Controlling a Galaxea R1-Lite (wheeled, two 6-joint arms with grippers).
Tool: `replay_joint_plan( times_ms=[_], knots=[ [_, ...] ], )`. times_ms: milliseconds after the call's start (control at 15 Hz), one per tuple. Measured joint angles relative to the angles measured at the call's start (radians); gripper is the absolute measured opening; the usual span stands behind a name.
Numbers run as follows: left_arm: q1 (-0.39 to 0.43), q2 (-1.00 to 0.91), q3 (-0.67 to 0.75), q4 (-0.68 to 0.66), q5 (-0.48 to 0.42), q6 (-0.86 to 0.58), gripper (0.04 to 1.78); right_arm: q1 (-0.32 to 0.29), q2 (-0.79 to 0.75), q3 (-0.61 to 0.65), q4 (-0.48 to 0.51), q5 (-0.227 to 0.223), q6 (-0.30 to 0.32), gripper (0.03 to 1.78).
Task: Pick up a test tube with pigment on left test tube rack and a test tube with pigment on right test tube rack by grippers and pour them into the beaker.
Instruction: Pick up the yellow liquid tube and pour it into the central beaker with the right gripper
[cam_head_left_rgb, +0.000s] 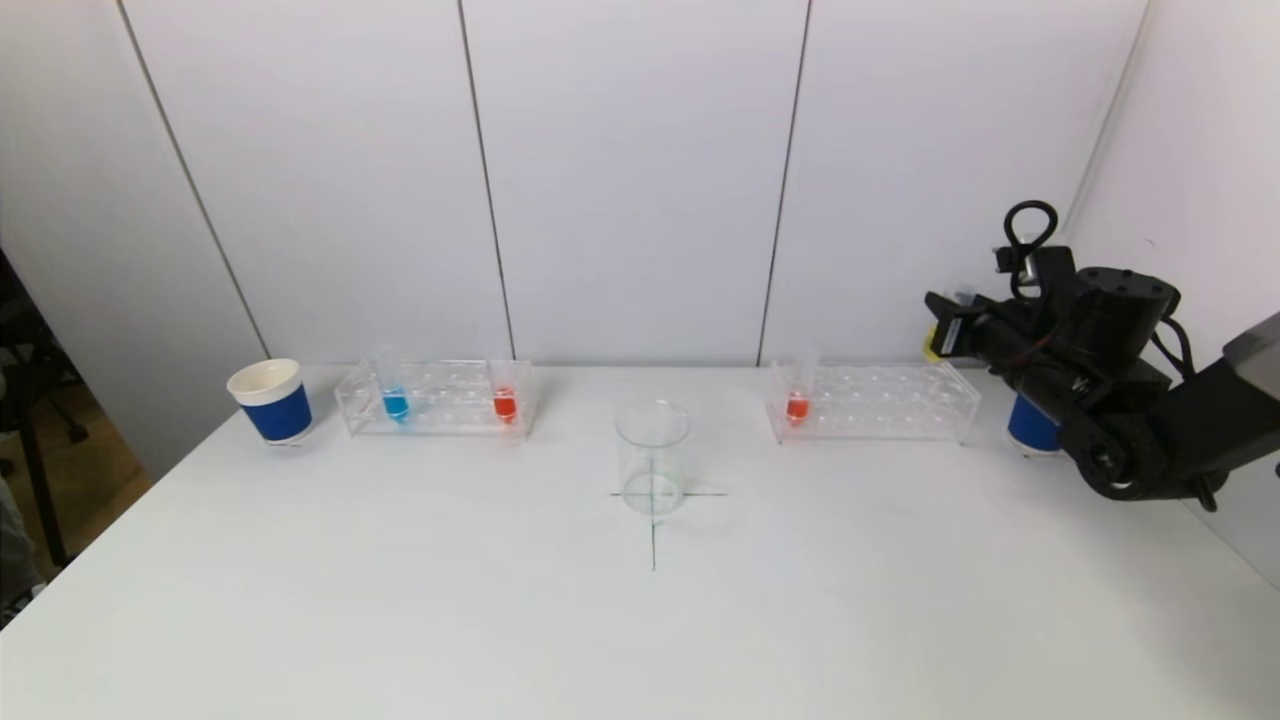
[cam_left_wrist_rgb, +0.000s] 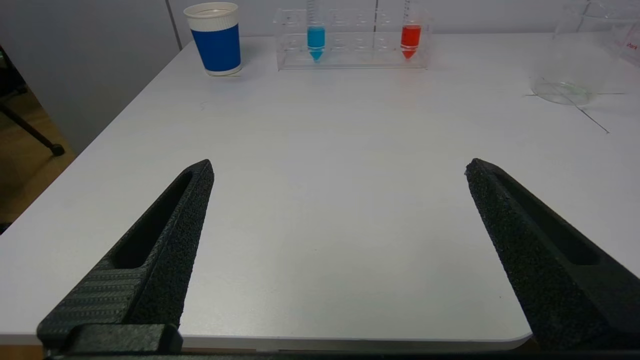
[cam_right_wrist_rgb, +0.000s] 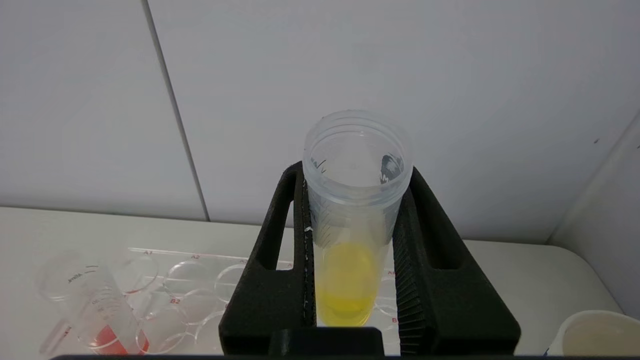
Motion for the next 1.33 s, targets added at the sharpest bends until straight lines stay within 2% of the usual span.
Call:
replay_joint_plan(
  times_ms=[467, 800, 1067, 1333],
  knots=[
    [0.000, 0.000, 0.000, 0.000, 0.000, 0.000, 1.76, 0.008, -0.142, -0.059, 0.150, 0.003, -0.001, 0.50],
    [0.000, 0.000, 0.000, 0.000, 0.000, 0.000, 1.76, 0.016, -0.255, -0.108, 0.321, 0.018, -0.016, 0.50],
    [0.000, 0.000, 0.000, 0.000, 0.000, 0.000, 1.76, 0.052, -0.330, -0.177, 0.482, 0.042, -0.023, 0.50],
    [0.000, 0.000, 0.000, 0.000, 0.000, 0.000, 1.76, 0.134, -0.403, -0.240, 0.629, 0.049, -0.047, 0.50]
  ],
)
